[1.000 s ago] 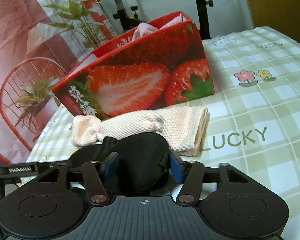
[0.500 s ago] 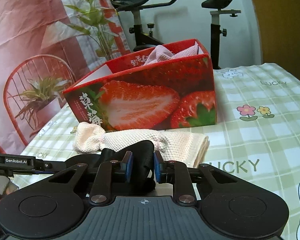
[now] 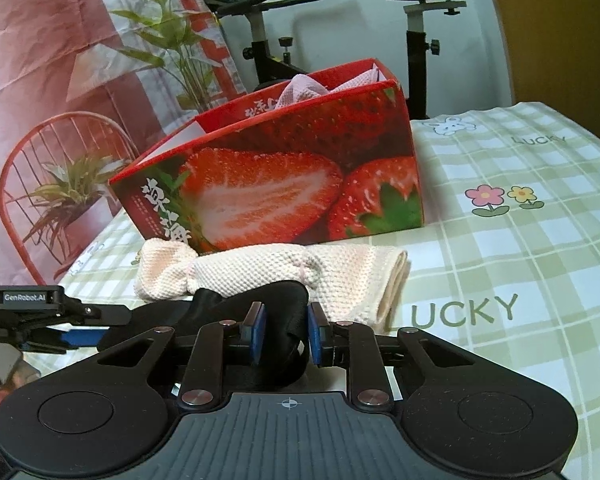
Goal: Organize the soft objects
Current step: 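Close the right gripper on the black eye mask's strap, then lift the black mask with the right gripper and carry it over the box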
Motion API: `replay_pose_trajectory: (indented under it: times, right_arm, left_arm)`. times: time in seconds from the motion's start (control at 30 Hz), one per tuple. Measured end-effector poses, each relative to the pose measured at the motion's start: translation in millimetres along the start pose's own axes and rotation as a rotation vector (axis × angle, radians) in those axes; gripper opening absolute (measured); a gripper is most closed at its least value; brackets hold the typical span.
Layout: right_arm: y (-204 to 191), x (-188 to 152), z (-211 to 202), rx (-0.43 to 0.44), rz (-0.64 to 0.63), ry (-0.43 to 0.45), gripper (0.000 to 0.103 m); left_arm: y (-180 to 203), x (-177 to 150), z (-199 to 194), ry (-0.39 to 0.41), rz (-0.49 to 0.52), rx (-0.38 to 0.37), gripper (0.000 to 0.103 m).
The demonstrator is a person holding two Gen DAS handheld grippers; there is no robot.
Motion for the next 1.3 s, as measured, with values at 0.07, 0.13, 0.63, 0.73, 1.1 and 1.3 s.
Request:
replay_pose_trajectory:
  times: [0.07,0.13,0.63,0.73,1.1,1.3]
  right_arm:
    - [-1,1,-1,0.011,0.004,0.006,0.021]
    - [-1,3,-3,0.022,0.011,0.014,0.021]
    - [-26,41,-28,0.136,-0.044,0.131,0.013]
    - [-32,60,-37,0.151,-0.068,0.181,0.013]
    - [-42,158,-25,0.122,-0.159,0.326,0.013]
    - [-37,196,15,0.007,-0.224,0.341,0.013]
  left_arm:
    - [1,-2,-1,0.0,0.009,0.013,0.062]
    - [0,-2,-6,0.015,0.02,0.042,0.048]
    - [28,10,-65,0.24,0.186,0.001,0.018]
    - [41,22,-80,0.301,0.228,-0.002,0.018]
    - [102,101,-80,0.463,0.348,-0.027,0.017]
    - [122,136,-39,0.469,0.367,0.022,0.017]
Point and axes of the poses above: each gripper's, at about its wrist camera, not at the fingertips, and z roughly the way its jaws point, y to its right, x to its top, the point moved 1 cm from there along z, roughly the way its jaws point, and after that the axes turned 1 degree about y, right-handed, at the moved point
